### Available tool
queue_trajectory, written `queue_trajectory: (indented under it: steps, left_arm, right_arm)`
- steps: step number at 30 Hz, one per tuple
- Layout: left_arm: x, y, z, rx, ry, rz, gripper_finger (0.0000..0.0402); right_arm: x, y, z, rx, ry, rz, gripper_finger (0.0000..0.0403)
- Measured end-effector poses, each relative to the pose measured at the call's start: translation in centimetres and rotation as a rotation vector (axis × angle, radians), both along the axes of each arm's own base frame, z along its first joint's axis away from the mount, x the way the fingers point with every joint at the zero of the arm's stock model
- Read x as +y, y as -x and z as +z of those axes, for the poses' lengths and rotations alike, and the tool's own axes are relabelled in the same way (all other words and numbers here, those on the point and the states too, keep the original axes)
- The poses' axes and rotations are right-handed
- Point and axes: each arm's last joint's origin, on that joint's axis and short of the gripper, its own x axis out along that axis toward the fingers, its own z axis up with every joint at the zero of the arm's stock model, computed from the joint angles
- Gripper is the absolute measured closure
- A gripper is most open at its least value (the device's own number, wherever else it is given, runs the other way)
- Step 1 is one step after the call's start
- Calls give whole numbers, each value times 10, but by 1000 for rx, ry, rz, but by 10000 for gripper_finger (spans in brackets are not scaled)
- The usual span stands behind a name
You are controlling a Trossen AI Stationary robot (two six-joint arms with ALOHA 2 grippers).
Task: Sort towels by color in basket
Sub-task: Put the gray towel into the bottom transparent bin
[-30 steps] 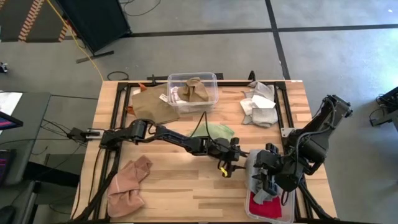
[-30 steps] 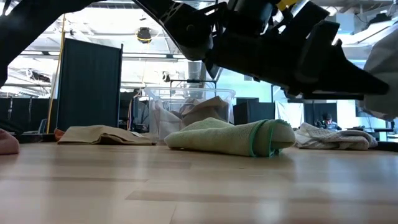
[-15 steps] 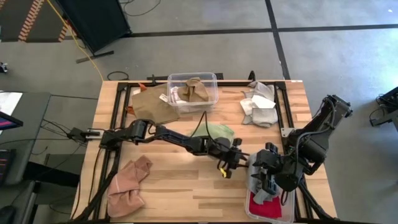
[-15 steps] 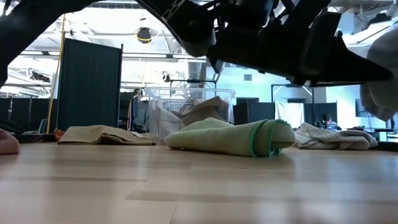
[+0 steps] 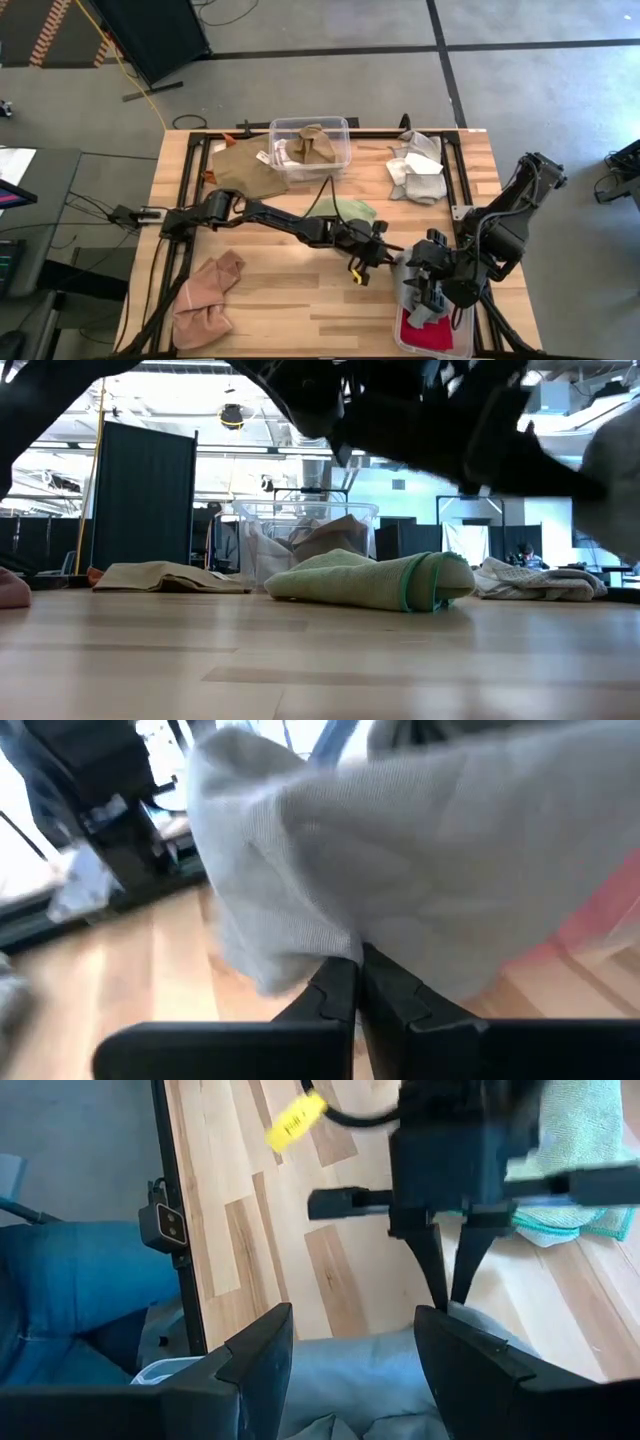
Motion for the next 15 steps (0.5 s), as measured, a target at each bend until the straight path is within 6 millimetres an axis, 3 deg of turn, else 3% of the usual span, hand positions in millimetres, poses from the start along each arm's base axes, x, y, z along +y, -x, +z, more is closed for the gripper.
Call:
queue_trajectory:
  steps: [10, 15]
  left_arm:
    - [-6, 15, 53, -75, -93, -1, 401]
    - [-12, 18, 56, -71, -123, -10, 401]
  right_arm:
    - [6, 5, -3, -11, 44, -6, 168]
    - [9, -2, -19, 60, 155, -24, 168]
